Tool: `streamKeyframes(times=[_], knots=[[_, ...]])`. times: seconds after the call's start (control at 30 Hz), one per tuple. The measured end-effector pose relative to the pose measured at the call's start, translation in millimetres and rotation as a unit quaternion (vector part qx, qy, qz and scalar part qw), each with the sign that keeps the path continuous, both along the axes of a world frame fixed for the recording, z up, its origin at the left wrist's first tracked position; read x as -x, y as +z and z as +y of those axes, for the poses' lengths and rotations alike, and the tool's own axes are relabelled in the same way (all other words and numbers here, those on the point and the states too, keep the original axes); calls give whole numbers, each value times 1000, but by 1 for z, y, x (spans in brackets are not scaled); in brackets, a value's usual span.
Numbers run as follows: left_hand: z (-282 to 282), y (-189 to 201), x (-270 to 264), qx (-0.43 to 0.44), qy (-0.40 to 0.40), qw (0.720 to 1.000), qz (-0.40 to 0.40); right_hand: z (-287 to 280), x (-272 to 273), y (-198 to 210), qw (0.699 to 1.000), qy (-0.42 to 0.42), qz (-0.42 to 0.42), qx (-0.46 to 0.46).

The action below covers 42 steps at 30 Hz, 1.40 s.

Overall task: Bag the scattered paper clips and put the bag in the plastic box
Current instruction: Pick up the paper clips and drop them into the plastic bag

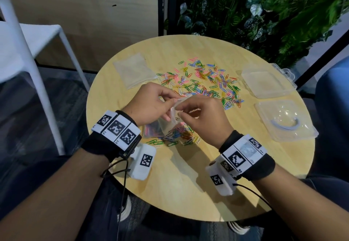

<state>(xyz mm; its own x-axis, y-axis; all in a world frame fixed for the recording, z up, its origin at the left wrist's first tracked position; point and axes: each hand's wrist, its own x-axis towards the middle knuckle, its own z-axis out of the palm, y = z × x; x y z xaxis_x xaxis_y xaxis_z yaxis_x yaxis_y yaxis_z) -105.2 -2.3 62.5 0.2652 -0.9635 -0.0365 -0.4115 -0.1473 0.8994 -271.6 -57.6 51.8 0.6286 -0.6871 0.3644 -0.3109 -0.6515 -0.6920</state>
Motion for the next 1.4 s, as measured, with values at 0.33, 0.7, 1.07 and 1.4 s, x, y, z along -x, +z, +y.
streamKeyframes(times=[0.33,0.7,1.07,1.4], knots=[[16,9,-66,48,154,987,-13,44,-17,-25,911,324,220,128],[30,13,-67,39,140,989,-27,24,-10,-53,812,219,499,211],[22,11,-66,23,112,993,-39,-1,-11,-54,894,140,395,159],[11,3,-39,13,30,998,-50,-37,17,-9,974,-31,117,-192]])
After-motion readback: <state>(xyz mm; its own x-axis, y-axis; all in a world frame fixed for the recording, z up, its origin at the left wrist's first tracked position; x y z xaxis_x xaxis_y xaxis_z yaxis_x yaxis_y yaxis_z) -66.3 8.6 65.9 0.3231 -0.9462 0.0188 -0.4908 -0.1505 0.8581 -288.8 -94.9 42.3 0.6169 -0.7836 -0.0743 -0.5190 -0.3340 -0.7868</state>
